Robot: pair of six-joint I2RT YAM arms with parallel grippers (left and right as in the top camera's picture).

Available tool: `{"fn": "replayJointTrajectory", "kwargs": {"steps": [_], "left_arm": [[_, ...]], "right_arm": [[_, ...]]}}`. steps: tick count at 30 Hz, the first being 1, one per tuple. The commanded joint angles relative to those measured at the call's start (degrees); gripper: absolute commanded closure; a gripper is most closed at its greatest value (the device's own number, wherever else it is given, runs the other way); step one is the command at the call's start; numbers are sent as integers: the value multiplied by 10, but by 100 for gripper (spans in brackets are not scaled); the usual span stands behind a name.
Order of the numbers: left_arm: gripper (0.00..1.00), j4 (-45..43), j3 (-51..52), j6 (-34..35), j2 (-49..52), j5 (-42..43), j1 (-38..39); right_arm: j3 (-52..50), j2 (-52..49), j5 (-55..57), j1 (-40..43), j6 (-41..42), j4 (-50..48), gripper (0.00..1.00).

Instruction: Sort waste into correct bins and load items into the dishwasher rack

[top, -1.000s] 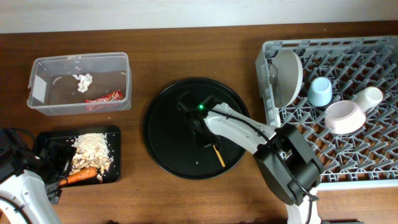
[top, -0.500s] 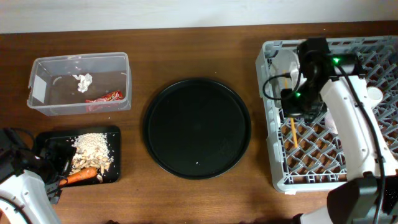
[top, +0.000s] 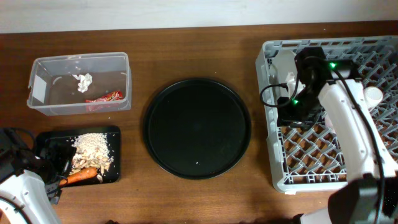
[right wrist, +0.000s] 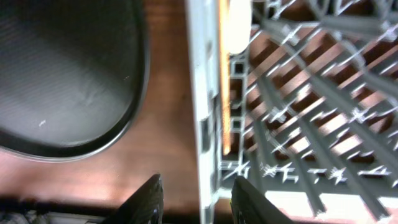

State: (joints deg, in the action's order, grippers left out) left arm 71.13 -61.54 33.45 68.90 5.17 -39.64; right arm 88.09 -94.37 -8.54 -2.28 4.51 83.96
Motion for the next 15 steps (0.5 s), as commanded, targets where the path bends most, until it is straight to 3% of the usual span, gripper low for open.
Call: {"fn": "replayJointTrajectory", "kwargs": {"steps": [1,2,6,9,15], "left_arm": [[1,1,-4,-7,-1,0,-2],[1,1,-4,-7,-1,0,-2],[1,1,-4,-7,-1,0,-2],[1,0,-4,-7,-1,0,-2],[1,1,-4,-7,-1,0,-2]], "right_arm": [[19,121,-31,-32,34,54,34],[17,183,-30,-52,56,73,1],[-55,351,-7,-89,85,42,1],[-186,478,-19,-90,125,-6,1],[-203,462,-19,-90,155,-6,1]]}}
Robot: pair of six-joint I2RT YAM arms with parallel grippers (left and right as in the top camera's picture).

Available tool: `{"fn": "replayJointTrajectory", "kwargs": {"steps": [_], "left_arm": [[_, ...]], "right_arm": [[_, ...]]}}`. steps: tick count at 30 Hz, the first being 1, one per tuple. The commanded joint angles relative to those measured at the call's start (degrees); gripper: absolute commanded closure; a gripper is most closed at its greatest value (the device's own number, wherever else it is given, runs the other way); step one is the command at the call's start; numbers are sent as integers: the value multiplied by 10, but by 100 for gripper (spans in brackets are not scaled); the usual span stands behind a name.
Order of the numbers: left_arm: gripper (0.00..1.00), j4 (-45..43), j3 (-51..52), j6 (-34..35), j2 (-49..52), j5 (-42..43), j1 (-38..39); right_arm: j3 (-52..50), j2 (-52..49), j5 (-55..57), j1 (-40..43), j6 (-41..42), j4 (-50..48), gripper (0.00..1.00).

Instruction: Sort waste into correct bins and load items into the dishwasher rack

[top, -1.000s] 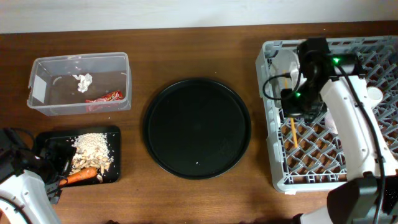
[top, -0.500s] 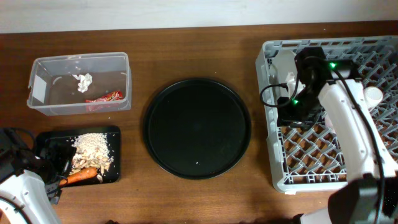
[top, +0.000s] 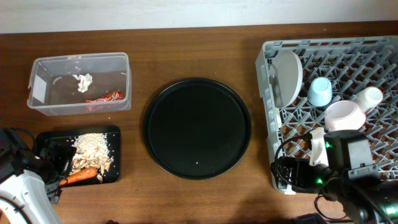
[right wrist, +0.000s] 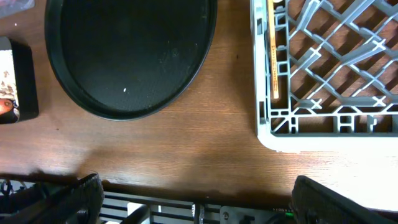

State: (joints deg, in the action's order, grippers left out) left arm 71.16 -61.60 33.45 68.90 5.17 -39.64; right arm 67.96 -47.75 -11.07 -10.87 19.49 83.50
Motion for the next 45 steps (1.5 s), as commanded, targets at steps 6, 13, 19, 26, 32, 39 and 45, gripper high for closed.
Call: {"fn": "replayJointTrajectory", "kwargs": {"steps": [6,13,19,26,32,39,45], "left_arm": [[1,0,-3,-7,-1,0,-2],[1,0,-3,-7,-1,0,-2],[1,0,-3,-7,-1,0,-2],[1,0,-3,-7,-1,0,-2],[1,0,-3,-7,-1,0,-2],[1,0,-3,-7,-1,0,-2],[1,0,-3,-7,-1,0,-2]], "right_arm": [[-90,95,31,1,-64,-170,1],[-464,427,-74,105,-133,-660,1],[-645,476,-15,105,-133,-966,1],[-676,476,92,104,-136,-909,1],[-676,476,129,104,-217,-789,1],[-676,476,129,105,-216,-789,1],[-676,476,129,105,-216,-789,1]]}}
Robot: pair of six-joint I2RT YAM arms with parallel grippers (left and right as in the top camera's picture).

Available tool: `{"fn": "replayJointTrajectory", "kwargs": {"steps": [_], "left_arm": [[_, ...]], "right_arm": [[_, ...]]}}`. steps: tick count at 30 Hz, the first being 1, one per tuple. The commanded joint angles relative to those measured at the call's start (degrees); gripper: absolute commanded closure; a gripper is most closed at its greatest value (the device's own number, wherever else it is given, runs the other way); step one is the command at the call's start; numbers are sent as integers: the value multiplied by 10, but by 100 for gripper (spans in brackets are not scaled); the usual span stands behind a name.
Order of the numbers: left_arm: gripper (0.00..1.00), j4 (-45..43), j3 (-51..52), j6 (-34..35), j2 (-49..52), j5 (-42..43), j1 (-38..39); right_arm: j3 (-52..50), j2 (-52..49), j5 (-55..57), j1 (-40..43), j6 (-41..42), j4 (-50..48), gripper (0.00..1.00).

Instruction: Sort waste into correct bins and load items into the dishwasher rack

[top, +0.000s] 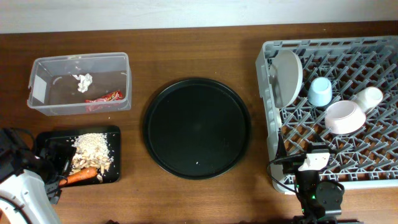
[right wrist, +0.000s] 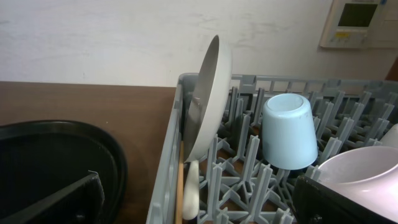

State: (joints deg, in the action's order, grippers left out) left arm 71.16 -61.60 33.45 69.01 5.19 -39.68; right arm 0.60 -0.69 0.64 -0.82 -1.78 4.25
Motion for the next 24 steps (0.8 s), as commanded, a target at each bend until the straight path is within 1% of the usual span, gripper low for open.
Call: {"fn": "replayJointTrajectory", "kwargs": {"steps": [1,2,4,5,6,7,8,9,10,12,14,15,16,17,18,20,24], "left_arm": [[1,2,-3,-7,-2,-36,-1],[1,13,-3,-7,-2,-67,-1],[1,19,-3,-7,1,-45,5],[1,-4,-3,-80,0,-45,38],[1,-33,-2,-125,-3,-41,70],[1,-86,-2,-177,-14,-28,141],[1,-128,1,-191,-26,-28,202],[1,-173,12,-195,-40,-28,251],[1,-250,41,-195,-64,-28,310],[1,-364,122,-195,-114,-28,367],[1,-470,253,-195,-196,-28,377],[1,-534,336,-232,-266,-10,377],[1,-577,381,-271,-311,18,377],[1,-631,440,-313,-381,41,377],[1,-667,486,-318,-449,36,377],[1,-675,504,-318,-492,29,377],[1,-677,505,-318,-530,-7,377]], "right_arm": [[-3,5,11,5,-4,3,1],[-3,5,11,5,-4,3,1],[-3,5,11,5,-4,3,1],[-3,5,11,5,-4,3,1],[-3,5,11,5,-4,3,1],[-3,5,11,5,-4,3,1],[-3,5,11,5,-4,3,1],[-3,5,11,5,-4,3,1],[-3,5,11,5,-4,3,1],[-3,5,11,5,-4,3,1],[-3,5,11,5,-4,3,1],[-3,5,11,5,-4,3,1],[-3,5,11,5,-4,3,1],[-3,5,11,5,-4,3,2],[-3,5,11,5,-4,3,1],[-3,5,11,5,-4,3,1],[-3,5,11,5,-4,3,1]]}}
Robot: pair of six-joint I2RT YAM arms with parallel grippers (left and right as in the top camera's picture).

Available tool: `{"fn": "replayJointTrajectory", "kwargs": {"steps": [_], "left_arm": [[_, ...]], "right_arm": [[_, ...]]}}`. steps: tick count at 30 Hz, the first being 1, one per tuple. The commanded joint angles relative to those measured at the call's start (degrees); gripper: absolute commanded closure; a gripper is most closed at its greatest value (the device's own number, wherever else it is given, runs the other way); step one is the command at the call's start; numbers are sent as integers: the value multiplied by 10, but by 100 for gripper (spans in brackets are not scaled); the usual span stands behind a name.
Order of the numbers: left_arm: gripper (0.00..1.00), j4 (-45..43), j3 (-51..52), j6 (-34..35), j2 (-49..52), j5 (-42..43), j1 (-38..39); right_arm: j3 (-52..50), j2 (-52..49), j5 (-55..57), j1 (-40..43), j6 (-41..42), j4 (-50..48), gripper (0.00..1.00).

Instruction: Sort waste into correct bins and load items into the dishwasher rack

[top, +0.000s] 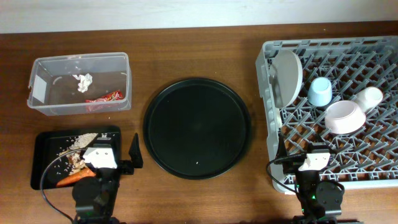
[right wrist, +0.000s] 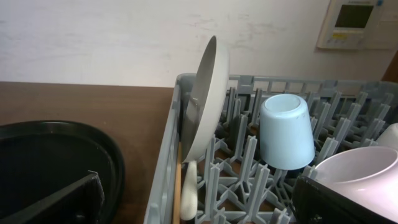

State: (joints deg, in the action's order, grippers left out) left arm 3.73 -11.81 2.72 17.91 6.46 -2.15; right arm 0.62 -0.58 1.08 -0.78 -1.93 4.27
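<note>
The grey dishwasher rack at the right holds an upright grey plate, a pale blue cup, a pink-white bowl and a white cup. In the right wrist view the plate, the blue cup and a white spoon show along the rack's left wall. My right gripper sits at the rack's front edge, open and empty. My left gripper stands over the right end of the black food tray, one finger splayed out, holding nothing.
A clear bin at the back left holds crumpled paper and a red wrapper. The food tray carries oat scraps and a carrot. A round black tray lies mid-table.
My left arm has moved from the table's front-left corner to the right end of the food tray, now covering part of the oats. The right arm has barely shifted.
My right gripper was first over the rack's left edge by the plate, fingers close together. Then it was down at the rack's front corner, opened wide. Then it sat at the front edge facing the rack, and stays there. The left arm stayed cornered until now.
</note>
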Motion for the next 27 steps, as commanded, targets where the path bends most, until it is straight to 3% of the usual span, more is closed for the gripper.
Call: {"fn": "replayJointTrajectory", "kwargs": {"steps": [1,6,10,11,15,27], "left_arm": [[1,-3,7,-11,-38,-19,1],[1,-127,110,-11,-118,-17,1],[1,-35,113,-124,-176,6,1],[1,10,113,-119,-176,-34,1],[1,9,113,-114,-176,-52,1],[1,9,113,-114,-176,-52,1]], "right_arm": [[-3,4,7,4,-2,3,1],[-3,4,7,4,-2,3,1],[-3,4,7,4,-2,3,1],[-3,4,7,4,-2,3,1],[-3,4,7,4,-2,3,1],[-3,4,7,4,-2,3,1]]}}
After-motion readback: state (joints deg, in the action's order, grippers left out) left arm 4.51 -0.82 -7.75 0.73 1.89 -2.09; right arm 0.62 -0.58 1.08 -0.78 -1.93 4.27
